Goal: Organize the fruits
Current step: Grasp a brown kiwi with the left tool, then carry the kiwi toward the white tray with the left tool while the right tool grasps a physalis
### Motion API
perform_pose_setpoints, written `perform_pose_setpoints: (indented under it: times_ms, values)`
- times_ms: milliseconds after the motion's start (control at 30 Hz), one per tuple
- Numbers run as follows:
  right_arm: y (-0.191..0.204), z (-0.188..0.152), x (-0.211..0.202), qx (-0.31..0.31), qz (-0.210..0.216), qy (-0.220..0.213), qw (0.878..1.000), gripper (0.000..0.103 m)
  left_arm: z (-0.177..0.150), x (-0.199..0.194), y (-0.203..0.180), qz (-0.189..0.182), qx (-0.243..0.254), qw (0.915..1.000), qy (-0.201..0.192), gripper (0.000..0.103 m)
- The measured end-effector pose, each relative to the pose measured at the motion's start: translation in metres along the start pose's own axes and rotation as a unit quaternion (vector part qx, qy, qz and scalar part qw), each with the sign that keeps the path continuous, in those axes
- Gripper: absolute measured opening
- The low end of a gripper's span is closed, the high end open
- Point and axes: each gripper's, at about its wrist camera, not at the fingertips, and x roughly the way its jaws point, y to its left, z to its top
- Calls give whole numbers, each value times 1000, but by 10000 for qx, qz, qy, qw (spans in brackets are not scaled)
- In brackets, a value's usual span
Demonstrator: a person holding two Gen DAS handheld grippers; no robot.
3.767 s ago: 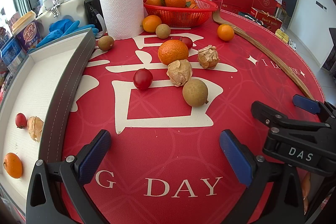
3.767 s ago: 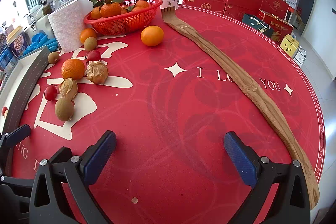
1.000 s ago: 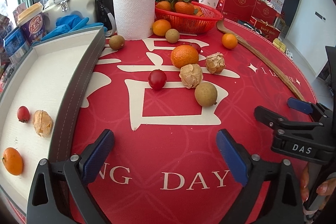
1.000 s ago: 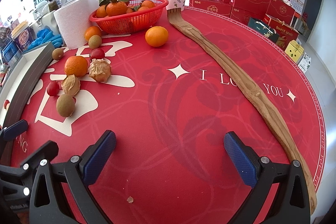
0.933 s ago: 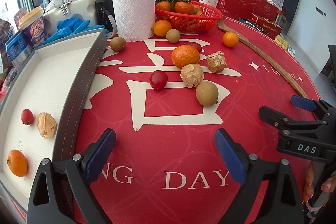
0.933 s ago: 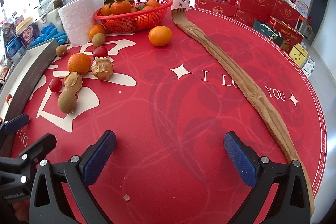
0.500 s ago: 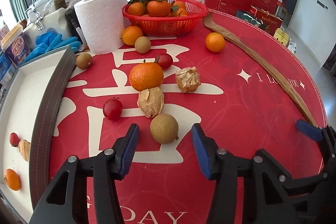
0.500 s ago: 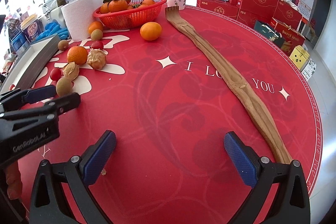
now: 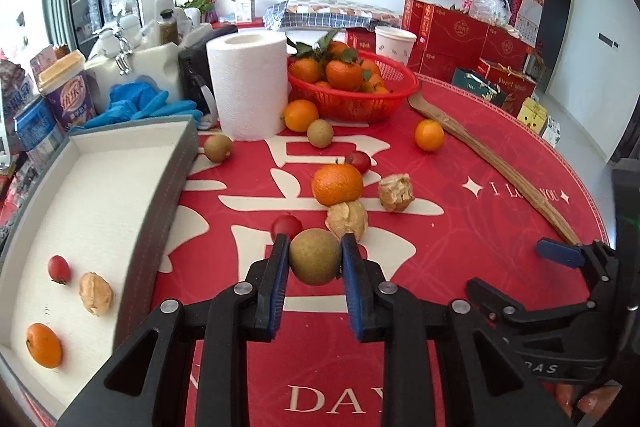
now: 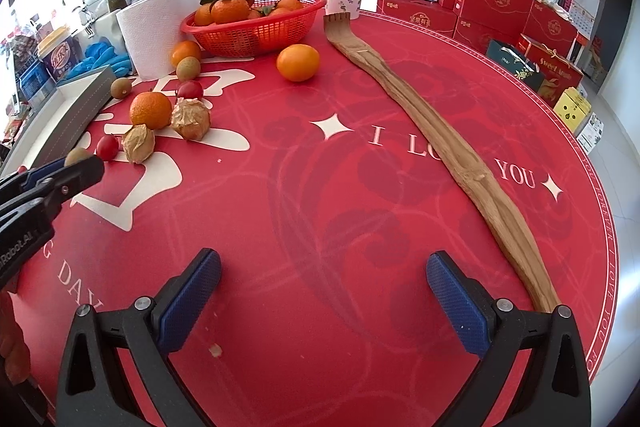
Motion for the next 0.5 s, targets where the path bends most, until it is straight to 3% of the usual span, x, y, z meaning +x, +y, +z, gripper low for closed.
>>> perform_pose_setpoints:
  times_ms: [300,433,500]
  values:
    - [52,51,36,-589,381,-21,9975,102,17,-19,70,436,-697,9961,-308,28]
    - [69,61,40,-802,534,-178,9952,79,15,-16,102,736,-995,9919,-296,28]
    - [75,63,40,-832,555,-268,9946,61,12,-12,113,827,-1089,9904,-222,28]
